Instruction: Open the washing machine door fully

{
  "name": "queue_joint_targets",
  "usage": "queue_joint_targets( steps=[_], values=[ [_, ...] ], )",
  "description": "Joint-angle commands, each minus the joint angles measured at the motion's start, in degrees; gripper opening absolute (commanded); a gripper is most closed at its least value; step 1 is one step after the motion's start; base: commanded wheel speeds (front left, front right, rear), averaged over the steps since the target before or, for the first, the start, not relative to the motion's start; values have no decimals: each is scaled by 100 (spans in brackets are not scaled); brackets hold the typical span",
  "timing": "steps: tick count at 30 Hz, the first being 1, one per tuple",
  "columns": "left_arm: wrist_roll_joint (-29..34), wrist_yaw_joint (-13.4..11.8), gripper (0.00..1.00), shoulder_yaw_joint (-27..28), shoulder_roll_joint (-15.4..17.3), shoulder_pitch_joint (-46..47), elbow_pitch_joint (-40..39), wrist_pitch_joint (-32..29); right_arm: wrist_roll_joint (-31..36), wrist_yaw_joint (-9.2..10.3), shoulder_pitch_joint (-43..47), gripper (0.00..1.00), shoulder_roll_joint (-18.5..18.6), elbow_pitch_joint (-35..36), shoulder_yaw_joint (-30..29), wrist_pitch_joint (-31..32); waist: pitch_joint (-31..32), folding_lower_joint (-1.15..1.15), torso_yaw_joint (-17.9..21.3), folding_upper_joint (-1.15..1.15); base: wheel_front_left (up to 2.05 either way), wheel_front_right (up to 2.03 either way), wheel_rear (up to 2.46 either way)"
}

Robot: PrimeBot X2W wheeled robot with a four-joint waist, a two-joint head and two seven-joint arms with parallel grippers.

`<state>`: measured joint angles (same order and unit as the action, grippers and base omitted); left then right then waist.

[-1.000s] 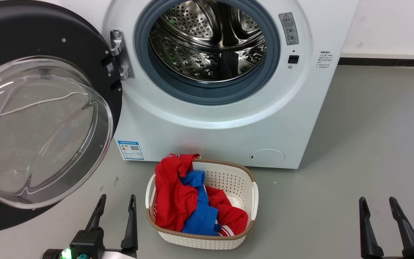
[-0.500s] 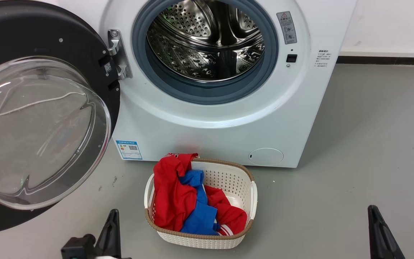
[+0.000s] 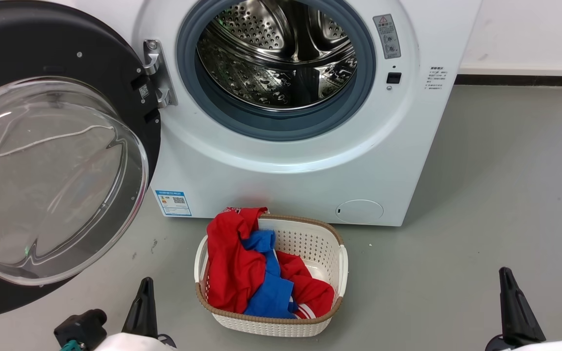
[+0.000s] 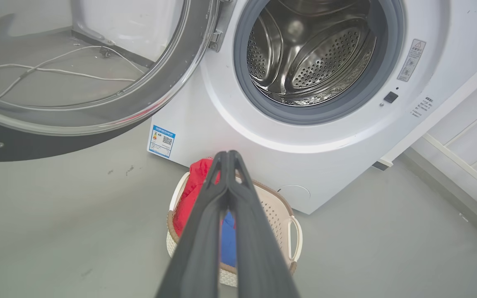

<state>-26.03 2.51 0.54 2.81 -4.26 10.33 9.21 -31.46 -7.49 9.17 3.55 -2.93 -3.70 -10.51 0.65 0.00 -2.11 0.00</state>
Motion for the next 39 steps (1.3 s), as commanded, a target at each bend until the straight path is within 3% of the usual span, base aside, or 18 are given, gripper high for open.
queue_joint_targets(
  steps=[1, 39],
  values=[
    [-262, 24, 0, 40, 7, 181, -58, -49, -274, 0, -175, 0, 64, 25, 9, 40, -1, 0, 3, 0, 0, 0, 0],
    [-3351, 268, 0, 317, 9, 631, 144, -797, -3234, 0, -850, 0, 126, -512, 29, 718, -32, 0, 80, 0, 0, 0, 0]
  ],
)
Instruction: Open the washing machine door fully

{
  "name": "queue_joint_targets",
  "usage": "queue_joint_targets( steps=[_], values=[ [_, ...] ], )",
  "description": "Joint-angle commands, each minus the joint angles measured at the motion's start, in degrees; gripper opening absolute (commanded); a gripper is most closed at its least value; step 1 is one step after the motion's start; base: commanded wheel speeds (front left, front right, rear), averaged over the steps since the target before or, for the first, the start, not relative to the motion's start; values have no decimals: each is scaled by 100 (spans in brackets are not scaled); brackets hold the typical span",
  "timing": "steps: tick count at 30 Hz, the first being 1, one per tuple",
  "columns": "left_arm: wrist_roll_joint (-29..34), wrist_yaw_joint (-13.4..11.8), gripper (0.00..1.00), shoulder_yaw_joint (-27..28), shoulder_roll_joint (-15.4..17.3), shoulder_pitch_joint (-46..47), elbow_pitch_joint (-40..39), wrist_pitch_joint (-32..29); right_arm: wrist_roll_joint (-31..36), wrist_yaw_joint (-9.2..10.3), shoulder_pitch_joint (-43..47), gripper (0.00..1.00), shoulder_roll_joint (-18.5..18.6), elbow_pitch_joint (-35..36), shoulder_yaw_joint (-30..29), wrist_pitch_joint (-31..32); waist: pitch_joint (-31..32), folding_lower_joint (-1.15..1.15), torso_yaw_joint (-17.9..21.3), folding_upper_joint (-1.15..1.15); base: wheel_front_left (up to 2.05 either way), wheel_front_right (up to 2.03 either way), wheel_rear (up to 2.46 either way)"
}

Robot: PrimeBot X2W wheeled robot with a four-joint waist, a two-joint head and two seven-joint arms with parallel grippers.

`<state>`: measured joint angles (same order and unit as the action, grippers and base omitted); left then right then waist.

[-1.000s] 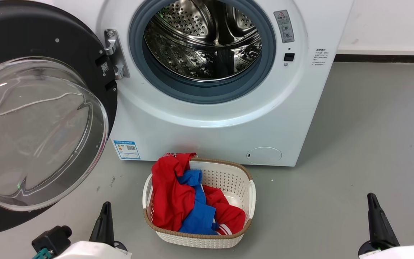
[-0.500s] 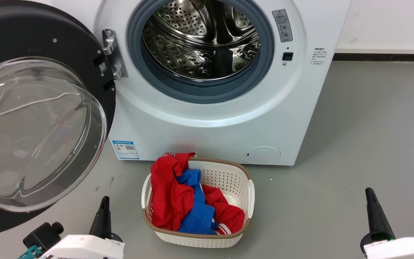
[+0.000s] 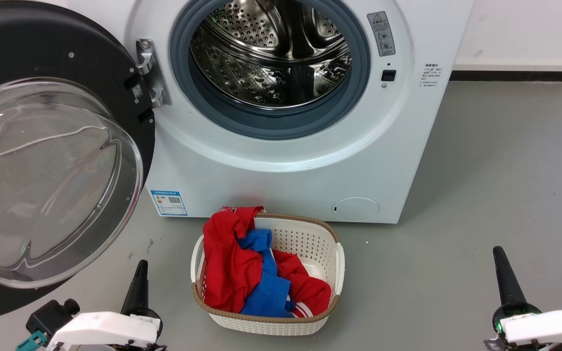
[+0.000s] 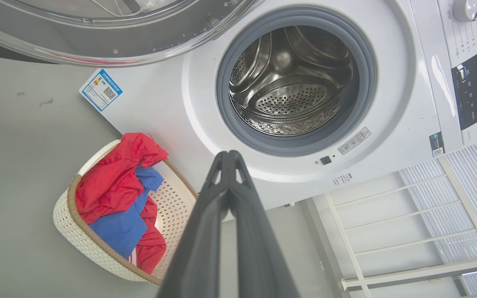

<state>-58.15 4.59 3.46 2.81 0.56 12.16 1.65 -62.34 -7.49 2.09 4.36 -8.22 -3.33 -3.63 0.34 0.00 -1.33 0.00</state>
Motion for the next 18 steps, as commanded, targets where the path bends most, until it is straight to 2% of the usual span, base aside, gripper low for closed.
queue_joint_targets(
  steps=[1, 18],
  values=[
    [-206, 59, 0, 31, 9, 158, -33, -54, -210, 0, -158, 0, 47, 6, -9, 49, -2, 0, 4, 0, 0, 0, 0],
    [-1311, 147, 0, 132, 10, 317, 45, -320, -1236, 0, -402, 0, 42, -191, -36, 320, -16, 0, 41, 0, 0, 0, 0]
  ],
)
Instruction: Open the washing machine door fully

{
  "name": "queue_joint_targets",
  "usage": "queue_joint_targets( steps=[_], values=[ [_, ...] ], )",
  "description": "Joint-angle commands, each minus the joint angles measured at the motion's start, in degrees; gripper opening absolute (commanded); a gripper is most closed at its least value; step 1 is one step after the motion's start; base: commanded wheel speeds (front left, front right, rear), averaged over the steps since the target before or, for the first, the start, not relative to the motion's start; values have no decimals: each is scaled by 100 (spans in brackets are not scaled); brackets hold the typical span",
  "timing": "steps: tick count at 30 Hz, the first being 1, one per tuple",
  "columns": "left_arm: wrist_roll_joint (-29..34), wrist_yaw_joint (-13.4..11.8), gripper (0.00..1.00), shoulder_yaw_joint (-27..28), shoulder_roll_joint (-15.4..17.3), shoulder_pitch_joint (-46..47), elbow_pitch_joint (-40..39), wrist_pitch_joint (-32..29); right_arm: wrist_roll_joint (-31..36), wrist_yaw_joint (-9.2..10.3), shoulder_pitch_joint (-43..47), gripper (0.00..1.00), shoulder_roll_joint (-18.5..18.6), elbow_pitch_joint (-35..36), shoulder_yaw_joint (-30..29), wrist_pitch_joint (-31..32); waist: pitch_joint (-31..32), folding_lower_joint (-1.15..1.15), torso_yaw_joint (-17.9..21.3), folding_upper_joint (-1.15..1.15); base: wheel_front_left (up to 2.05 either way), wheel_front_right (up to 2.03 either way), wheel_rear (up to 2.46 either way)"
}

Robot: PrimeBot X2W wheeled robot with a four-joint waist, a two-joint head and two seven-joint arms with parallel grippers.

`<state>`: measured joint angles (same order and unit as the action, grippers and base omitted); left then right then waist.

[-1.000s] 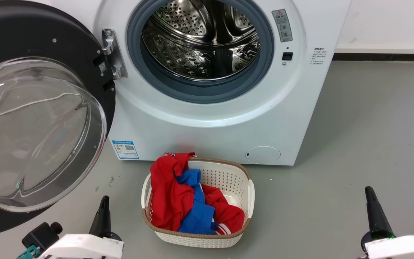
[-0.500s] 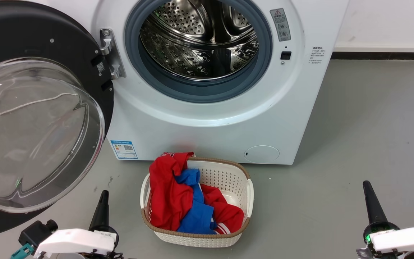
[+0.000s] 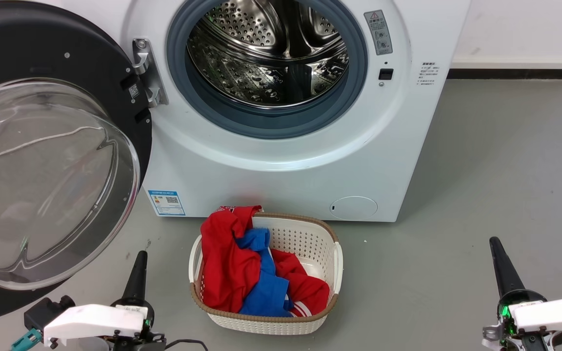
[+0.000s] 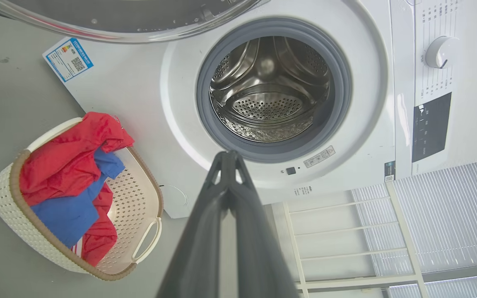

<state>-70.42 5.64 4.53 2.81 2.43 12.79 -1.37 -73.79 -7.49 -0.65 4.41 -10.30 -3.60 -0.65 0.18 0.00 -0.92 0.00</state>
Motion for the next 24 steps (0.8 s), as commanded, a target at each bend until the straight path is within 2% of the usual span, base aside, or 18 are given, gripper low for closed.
queue_joint_targets(
  steps=[1, 24],
  values=[
    [-141, 48, 0, 29, 10, 139, -15, -36, -143, 0, -137, 0, 36, 4, -11, 35, -1, 0, 2, 0, 0, 0, 0],
    [-1315, 135, 0, 131, 10, 301, 69, -317, -1223, 0, -394, 0, 13, -211, -58, 339, -19, 0, 49, 0, 0, 0, 0]
  ],
)
